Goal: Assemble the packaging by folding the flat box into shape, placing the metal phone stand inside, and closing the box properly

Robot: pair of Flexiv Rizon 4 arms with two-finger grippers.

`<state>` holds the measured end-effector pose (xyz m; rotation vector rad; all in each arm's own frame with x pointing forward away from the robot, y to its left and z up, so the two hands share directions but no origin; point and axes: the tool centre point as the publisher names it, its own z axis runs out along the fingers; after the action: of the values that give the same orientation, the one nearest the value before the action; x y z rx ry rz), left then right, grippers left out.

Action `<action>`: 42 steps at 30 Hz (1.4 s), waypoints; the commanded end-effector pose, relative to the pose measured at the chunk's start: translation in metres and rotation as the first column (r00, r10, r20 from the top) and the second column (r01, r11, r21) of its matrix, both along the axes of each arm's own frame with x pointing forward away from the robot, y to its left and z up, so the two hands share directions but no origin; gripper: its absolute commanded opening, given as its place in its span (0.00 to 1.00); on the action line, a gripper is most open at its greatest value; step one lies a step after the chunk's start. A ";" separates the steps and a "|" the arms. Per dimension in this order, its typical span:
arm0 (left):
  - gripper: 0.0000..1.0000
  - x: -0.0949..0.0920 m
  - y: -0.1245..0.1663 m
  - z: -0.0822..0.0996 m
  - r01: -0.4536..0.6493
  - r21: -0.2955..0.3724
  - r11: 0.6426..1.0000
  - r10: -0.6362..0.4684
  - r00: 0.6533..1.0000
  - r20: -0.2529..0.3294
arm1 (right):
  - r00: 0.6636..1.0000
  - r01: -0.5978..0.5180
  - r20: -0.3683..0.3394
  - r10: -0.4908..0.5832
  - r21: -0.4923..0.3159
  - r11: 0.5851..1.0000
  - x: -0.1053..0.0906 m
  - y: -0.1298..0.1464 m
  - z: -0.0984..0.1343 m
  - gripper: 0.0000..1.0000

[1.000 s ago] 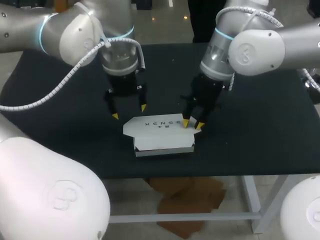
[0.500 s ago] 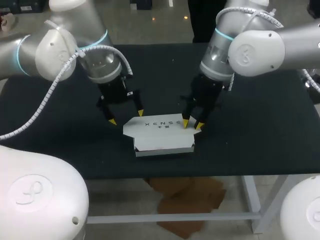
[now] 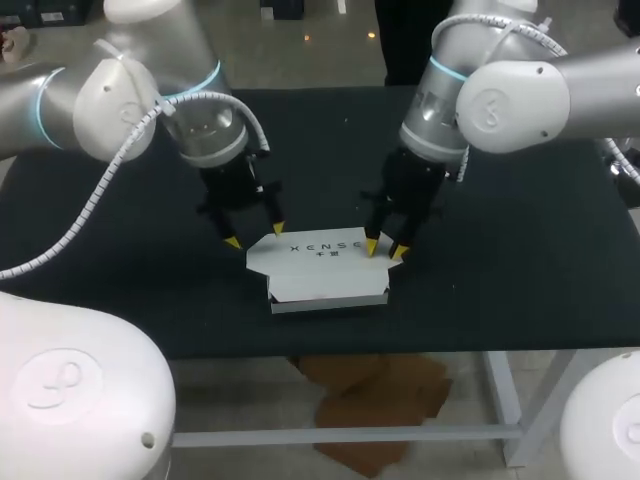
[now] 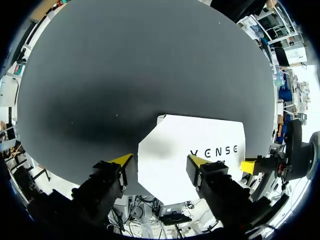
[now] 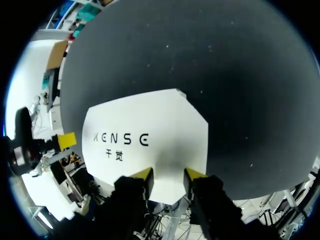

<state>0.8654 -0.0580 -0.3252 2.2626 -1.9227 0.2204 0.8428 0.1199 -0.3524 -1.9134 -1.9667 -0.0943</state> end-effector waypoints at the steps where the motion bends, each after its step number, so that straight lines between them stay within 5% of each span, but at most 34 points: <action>1: 0.49 -0.001 -0.006 -0.005 0.026 0.010 1.000 -0.026 0.999 -0.024 | 1.000 0.000 -0.001 0.000 -0.002 1.000 -0.001 0.000 0.000 0.44; 7: 0.56 -0.012 -0.011 -0.017 0.064 0.009 0.998 -0.064 0.997 -0.038 | 1.000 0.001 0.001 -0.001 0.000 1.000 0.000 0.001 -0.001 0.44; 15: 0.46 -0.018 -0.013 -0.021 0.088 0.001 0.996 -0.087 0.995 -0.038 | 1.000 0.007 0.004 -0.007 -0.001 1.000 -0.001 0.001 -0.003 0.44; 42: 0.47 -0.042 -0.023 -0.036 0.100 0.036 0.994 -0.101 0.994 0.045 | 0.991 0.027 0.127 -0.031 0.030 0.999 -0.006 -0.005 -0.015 0.45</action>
<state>0.8274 -0.0801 -0.3606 2.1841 -2.0676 0.2217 0.8434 0.1189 -0.3670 -1.9433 -2.0023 -0.2194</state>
